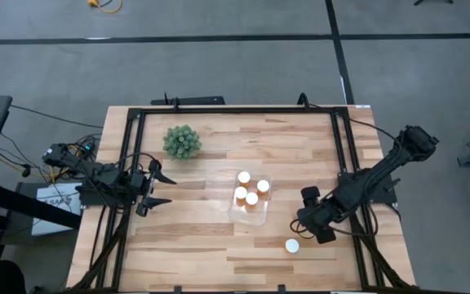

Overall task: Pick and place pill bottles into a basket
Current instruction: Put the orange medicine bottle into the transparent bin

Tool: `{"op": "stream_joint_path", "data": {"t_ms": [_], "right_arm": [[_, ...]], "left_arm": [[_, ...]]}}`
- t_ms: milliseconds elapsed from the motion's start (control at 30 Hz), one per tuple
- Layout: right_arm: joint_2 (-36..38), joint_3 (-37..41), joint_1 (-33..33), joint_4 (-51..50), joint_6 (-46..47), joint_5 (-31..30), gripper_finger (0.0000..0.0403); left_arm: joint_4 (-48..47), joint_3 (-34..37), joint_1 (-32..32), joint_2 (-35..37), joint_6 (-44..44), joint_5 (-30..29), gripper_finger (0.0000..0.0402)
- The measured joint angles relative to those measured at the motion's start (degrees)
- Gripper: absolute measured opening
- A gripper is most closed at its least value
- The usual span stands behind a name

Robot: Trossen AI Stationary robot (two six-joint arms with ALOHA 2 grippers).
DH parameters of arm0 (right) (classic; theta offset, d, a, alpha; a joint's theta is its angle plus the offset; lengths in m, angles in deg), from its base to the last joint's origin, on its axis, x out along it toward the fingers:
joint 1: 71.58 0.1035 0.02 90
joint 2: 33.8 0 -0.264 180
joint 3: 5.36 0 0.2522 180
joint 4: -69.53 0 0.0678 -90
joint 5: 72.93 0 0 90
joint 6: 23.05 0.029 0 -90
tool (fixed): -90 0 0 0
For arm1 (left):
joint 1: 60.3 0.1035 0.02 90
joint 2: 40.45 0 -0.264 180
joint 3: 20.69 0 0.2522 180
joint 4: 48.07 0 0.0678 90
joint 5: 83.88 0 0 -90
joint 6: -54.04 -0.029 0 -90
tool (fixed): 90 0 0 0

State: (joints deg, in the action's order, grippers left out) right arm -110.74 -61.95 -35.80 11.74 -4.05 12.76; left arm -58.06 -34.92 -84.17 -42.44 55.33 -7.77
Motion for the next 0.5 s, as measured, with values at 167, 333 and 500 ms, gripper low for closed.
{"op": "stream_joint_path", "data": {"t_ms": [167,333,500], "right_arm": [[-0.18,0.0,-0.4,0.06,-0.08,0.03,0.0211],[-0.21,0.0,-0.77,0.49,-0.14,0.05,0.0195],[-0.21,-0.2,-2.73,0.37,-1.13,0.0,0.0212]], "left_arm": [[0.0,-0.02,0.0,0.01,-0.02,-0.02,0.0277],[0.0,-0.01,-0.01,0.01,-0.02,-0.01,0.0277],[0.0,0.0,0.0,0.0,-0.02,-0.02,0.0277]]}}
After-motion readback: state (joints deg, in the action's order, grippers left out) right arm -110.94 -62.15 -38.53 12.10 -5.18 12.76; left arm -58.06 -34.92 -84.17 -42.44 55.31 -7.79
